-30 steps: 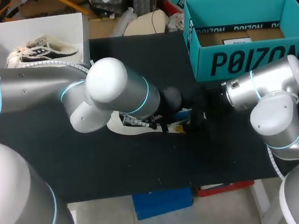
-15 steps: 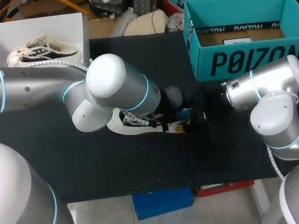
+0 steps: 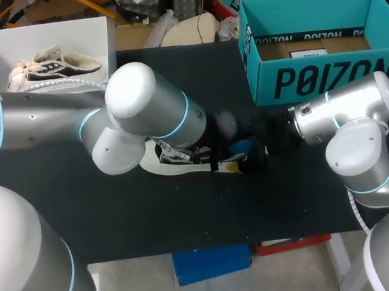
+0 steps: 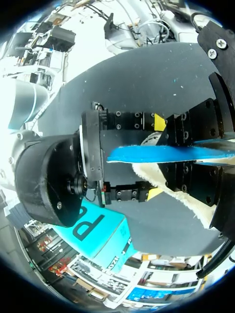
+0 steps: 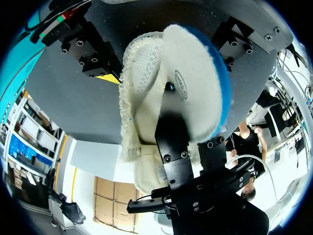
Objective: Take the shoe out of the shoebox, open the shoe tongue, remove and reinsert the insole, then place the shoe into the shoebox
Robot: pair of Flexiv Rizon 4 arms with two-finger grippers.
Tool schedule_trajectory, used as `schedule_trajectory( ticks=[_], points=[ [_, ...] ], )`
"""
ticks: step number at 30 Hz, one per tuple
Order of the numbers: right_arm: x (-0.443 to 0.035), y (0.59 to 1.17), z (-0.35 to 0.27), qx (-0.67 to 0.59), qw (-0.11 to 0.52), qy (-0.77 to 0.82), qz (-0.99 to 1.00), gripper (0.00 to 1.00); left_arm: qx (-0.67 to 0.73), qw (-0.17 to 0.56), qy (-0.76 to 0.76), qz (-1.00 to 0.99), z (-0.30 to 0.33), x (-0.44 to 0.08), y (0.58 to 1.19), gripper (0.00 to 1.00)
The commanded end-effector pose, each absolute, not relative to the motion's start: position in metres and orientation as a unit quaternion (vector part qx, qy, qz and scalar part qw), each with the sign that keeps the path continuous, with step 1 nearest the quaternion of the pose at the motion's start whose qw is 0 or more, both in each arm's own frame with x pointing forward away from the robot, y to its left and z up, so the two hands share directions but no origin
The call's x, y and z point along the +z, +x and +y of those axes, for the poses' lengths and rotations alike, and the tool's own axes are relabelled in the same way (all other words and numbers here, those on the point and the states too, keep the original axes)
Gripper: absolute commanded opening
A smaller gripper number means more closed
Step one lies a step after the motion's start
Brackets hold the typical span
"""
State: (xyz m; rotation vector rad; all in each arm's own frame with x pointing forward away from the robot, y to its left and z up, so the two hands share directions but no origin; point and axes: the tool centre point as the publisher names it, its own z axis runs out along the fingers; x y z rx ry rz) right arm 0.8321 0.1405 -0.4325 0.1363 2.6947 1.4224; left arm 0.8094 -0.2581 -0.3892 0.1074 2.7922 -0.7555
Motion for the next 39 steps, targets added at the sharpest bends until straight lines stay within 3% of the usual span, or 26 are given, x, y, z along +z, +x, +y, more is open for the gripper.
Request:
schedule_trajectory(
  ticks=[1, 20, 27, 39],
  points=[
    [-0.434, 0.832, 0.140, 0.465, 0.045, 0.045, 0.883, 0.00, -0.295, 0.089, 0.055, 0.950, -0.227, -0.362, 0.801, 0.00],
    [-0.434, 0.832, 0.140, 0.465, 0.045, 0.045, 0.883, 0.00, -0.541, -0.020, 0.004, 0.841, -0.242, -0.168, 0.750, 0.00],
    [-0.434, 0.832, 0.140, 0.465, 0.045, 0.045, 0.883, 0.00, -0.608, -0.149, -0.042, 0.779, -0.245, -0.094, 0.742, 0.00],
    [-0.434, 0.832, 0.140, 0.465, 0.045, 0.045, 0.883, 0.00, -0.608, -0.149, -0.042, 0.779, -0.245, -0.094, 0.742, 0.00]
  ],
)
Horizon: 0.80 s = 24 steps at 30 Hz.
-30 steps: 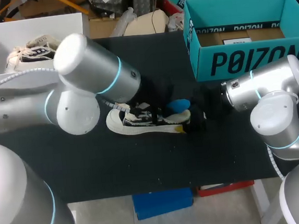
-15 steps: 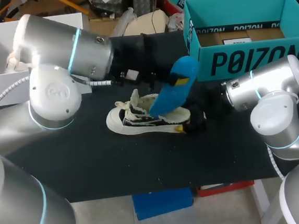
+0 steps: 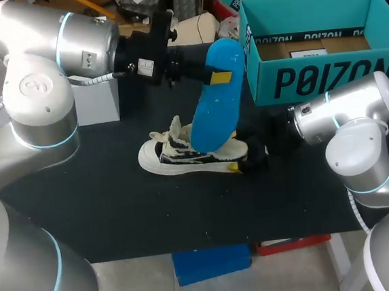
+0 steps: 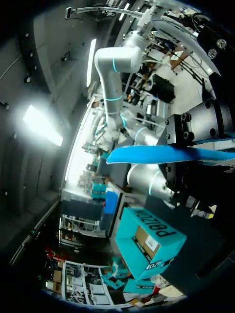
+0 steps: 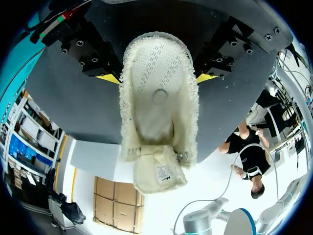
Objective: Take the shoe out of the shoebox, open the shoe tongue, remove and reinsert the insole, then place the shoe into the shoebox
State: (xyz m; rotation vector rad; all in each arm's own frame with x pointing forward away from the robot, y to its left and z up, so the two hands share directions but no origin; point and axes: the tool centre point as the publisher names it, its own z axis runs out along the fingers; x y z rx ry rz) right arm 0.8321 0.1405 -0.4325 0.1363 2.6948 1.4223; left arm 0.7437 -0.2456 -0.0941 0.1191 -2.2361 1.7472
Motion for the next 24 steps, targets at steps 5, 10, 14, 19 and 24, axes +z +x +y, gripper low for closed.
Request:
schedule_trajectory(
  ticks=[5, 10, 14, 19, 24],
  points=[
    [-0.434, 0.832, 0.140, 0.465, 0.045, 0.045, 0.883, 0.00, 0.608, 0.149, 0.042, -0.779, -0.245, -0.094, 0.742, 0.00],
    [-0.434, 0.832, 0.140, 0.465, 0.045, 0.045, 0.883, 0.00, 0.621, 0.173, 0.062, -0.762, -0.243, -0.092, 0.739, 0.00],
    [-0.434, 0.832, 0.140, 0.465, 0.045, 0.045, 0.883, 0.00, 0.633, 0.244, 0.102, -0.728, -0.239, -0.071, 0.728, 0.00],
    [-0.434, 0.832, 0.140, 0.465, 0.045, 0.045, 0.883, 0.00, 0.632, 0.275, 0.095, -0.719, -0.243, -0.027, 0.713, 0.00],
    [-0.434, 0.832, 0.140, 0.465, 0.045, 0.045, 0.883, 0.00, 0.654, 0.263, 0.101, -0.702, -0.248, 0.022, 0.701, 0.00]
  ],
)
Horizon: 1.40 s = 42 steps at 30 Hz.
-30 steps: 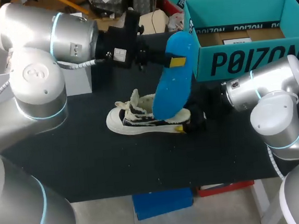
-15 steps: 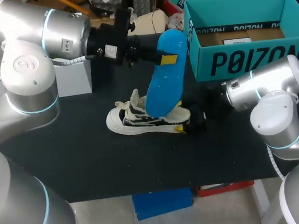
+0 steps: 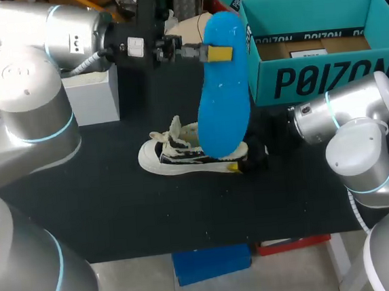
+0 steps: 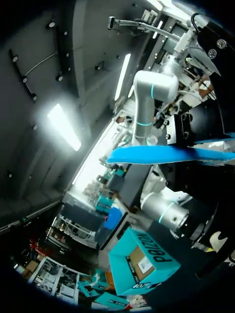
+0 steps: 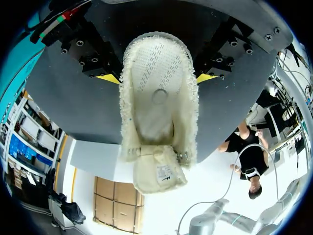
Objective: Take the shoe out of the shoebox, open the shoe tongue, remove and reinsert the insole, then place the shoe into the shoebox
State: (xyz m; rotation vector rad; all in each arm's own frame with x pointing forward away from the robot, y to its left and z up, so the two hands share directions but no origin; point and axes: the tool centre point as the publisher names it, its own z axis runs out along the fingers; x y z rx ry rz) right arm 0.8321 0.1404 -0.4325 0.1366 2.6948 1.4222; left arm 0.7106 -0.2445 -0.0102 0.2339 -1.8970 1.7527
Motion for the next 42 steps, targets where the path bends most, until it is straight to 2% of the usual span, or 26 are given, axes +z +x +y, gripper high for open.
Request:
schedule_trajectory(
  ticks=[1, 8, 17, 34, 36, 38, 40, 42],
  points=[
    [-0.434, 0.832, 0.140, 0.465, 0.045, 0.045, 0.883, 0.00, 0.656, 0.258, 0.093, -0.703, -0.249, 0.030, 0.697, 0.00],
    [-0.434, 0.832, 0.140, 0.465, 0.045, 0.045, 0.883, 0.00, 0.668, 0.253, 0.083, -0.695, -0.252, 0.073, 0.670, 0.00],
    [-0.434, 0.832, 0.140, 0.465, 0.045, 0.045, 0.883, 0.00, 0.683, 0.264, 0.068, -0.677, -0.251, 0.103, 0.639, 0.00],
    [-0.434, 0.832, 0.140, 0.465, 0.045, 0.045, 0.883, 0.02, 0.685, 0.265, 0.068, -0.675, -0.250, 0.105, 0.638, 0.00],
    [-0.433, 0.832, 0.138, 0.457, 0.042, 0.044, 0.887, 0.15, 0.685, 0.265, 0.068, -0.675, -0.250, 0.105, 0.638, 0.00],
    [-0.427, 0.834, 0.134, 0.433, 0.040, 0.049, 0.899, 0.44, 0.685, 0.265, 0.068, -0.675, -0.250, 0.105, 0.638, 0.00],
    [-0.424, 0.835, 0.130, 0.406, 0.035, 0.054, 0.912, 1.00, 0.685, 0.265, 0.068, -0.675, -0.250, 0.105, 0.638, 0.00],
    [-0.421, 0.835, 0.128, 0.379, 0.027, 0.057, 0.923, 1.00, 0.685, 0.265, 0.068, -0.675, -0.250, 0.105, 0.638, 0.00]
  ],
)
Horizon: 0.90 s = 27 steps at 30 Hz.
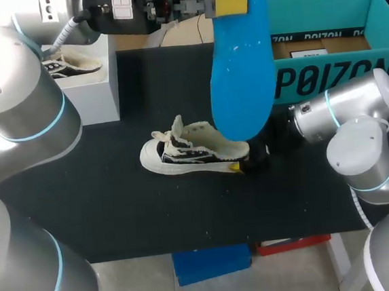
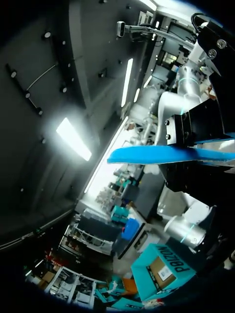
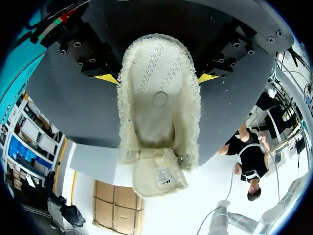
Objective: Take the shoe out of the shoebox, open the shoe tongue, remove and reinsert the insole, then place the shoe into the shoebox
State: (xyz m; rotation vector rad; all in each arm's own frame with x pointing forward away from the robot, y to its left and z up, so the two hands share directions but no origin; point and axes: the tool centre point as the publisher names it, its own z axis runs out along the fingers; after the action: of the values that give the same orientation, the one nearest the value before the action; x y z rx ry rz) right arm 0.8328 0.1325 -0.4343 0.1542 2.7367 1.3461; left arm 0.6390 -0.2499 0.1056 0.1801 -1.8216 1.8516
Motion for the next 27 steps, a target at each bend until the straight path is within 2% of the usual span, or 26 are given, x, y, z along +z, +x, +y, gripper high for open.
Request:
schedule_trajectory(
  ticks=[1, 14, 27],
  points=[
    [-0.418, 0.835, 0.128, 0.365, 0.023, 0.058, 0.929, 1.00, 0.685, 0.265, 0.068, -0.675, -0.250, 0.105, 0.638, 0.00],
    [-0.412, 0.830, 0.128, 0.187, -0.004, 0.073, 0.980, 1.00, 0.685, 0.265, 0.068, -0.675, -0.250, 0.105, 0.638, 0.00],
    [-0.414, 0.828, 0.143, 0.096, -0.022, 0.055, 0.994, 1.00, 0.685, 0.265, 0.068, -0.675, -0.250, 0.105, 0.638, 0.00]
  ],
)
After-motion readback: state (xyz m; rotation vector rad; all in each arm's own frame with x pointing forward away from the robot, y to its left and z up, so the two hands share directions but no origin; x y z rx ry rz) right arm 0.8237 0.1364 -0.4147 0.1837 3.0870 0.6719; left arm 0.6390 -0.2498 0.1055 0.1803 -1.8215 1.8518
